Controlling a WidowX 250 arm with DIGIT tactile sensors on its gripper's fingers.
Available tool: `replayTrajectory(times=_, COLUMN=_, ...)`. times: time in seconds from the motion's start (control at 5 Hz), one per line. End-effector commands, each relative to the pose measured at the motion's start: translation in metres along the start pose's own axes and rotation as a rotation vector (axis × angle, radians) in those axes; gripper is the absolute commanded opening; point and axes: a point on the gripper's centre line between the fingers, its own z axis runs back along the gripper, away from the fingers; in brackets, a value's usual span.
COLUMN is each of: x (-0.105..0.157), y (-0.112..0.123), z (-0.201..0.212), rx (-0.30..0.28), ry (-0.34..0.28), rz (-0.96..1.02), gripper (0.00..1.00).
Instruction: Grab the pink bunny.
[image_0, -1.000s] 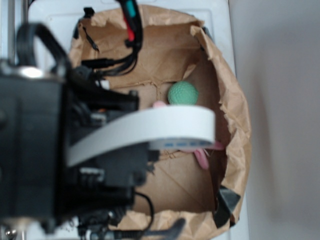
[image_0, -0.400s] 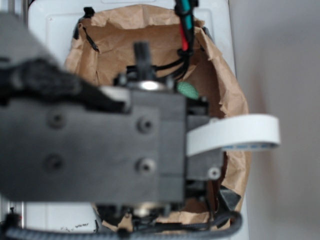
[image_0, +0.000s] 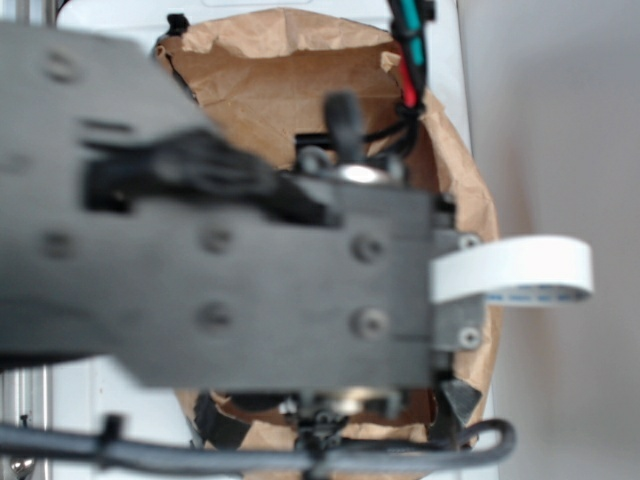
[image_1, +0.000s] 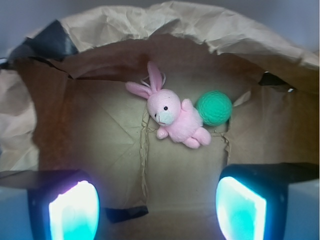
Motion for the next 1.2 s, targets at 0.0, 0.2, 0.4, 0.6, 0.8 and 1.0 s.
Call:
replayTrajectory(times=0.0, x=0.009, y=0.008, z=0.014, rx=0.008, ry=-0.053, rz=0.024, gripper=1.00)
replayTrajectory(times=0.2, x=0.009, y=0.008, z=0.014, rx=0.008, ry=-0.053, rz=0.024, gripper=1.00)
replayTrajectory(times=0.4, x=-0.001, y=0.015, z=0.000, rx=-0.052, ry=-0.102, rz=-0.217, gripper=1.00)
replayTrajectory(times=0.6, x=-0.002, y=0.018, z=-0.005, rx=-0.075, ry=-0.149, rz=-0.376, gripper=1.00)
replayTrajectory(times=0.8, x=-0.002, y=0.018, z=-0.010, rx=-0.103, ry=-0.199, rz=-0.544, gripper=1.00)
replayTrajectory(times=1.0, x=0.011, y=0.015, z=-0.014, rx=-0.123, ry=-0.198, rz=-0.587, gripper=1.00)
